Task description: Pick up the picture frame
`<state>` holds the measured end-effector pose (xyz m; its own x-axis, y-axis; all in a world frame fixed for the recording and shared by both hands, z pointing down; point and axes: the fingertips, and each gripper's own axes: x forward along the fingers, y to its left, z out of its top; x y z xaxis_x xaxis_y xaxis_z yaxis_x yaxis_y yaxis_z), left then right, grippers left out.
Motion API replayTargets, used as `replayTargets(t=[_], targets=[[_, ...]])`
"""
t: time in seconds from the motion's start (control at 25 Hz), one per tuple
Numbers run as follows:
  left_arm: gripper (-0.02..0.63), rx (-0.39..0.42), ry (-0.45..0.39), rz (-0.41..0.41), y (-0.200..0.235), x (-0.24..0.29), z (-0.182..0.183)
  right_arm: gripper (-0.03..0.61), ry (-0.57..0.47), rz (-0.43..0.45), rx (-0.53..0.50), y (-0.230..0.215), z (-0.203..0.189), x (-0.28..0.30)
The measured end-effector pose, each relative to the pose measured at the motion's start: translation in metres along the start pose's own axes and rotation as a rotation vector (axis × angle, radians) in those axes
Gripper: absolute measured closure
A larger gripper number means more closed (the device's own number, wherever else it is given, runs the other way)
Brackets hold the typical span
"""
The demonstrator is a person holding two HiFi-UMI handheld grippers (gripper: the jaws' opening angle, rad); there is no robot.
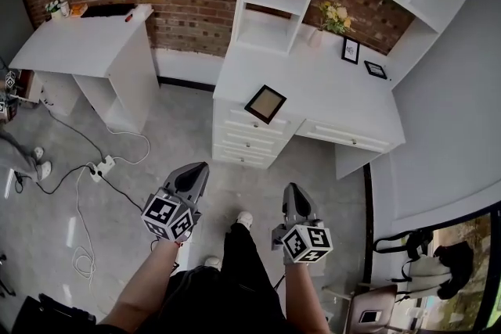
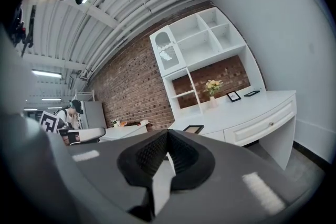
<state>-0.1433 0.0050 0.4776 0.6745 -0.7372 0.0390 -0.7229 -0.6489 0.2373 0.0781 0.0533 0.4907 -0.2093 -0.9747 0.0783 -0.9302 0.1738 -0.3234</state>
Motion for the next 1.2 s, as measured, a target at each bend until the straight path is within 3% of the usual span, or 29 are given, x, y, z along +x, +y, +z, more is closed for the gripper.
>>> replayTargets(t=[0.44,0.8,1.04,1.2], targets=[[0.617,0.014,0.009,0.038,0.033,0.050,0.001,0.575,0.048,0.071,-0.011,-0.016,-0.006,0.073],[0.617,-0.002,0.011,0.040,0.053,0.105,-0.003,0.575,0.101,0.084,-0.014,-0.046,-0.010,0.123],[0.617,0.051,-0.010,0.043,0.056,0.136,-0.003,0.575,0.144,0.083,-0.008,-0.067,-0.019,0.147],[0.617,0.044,-0.005,0.050,0.062,0.156,-0.009,0.575,0.172,0.083,0.002,-0.078,-0.028,0.164]])
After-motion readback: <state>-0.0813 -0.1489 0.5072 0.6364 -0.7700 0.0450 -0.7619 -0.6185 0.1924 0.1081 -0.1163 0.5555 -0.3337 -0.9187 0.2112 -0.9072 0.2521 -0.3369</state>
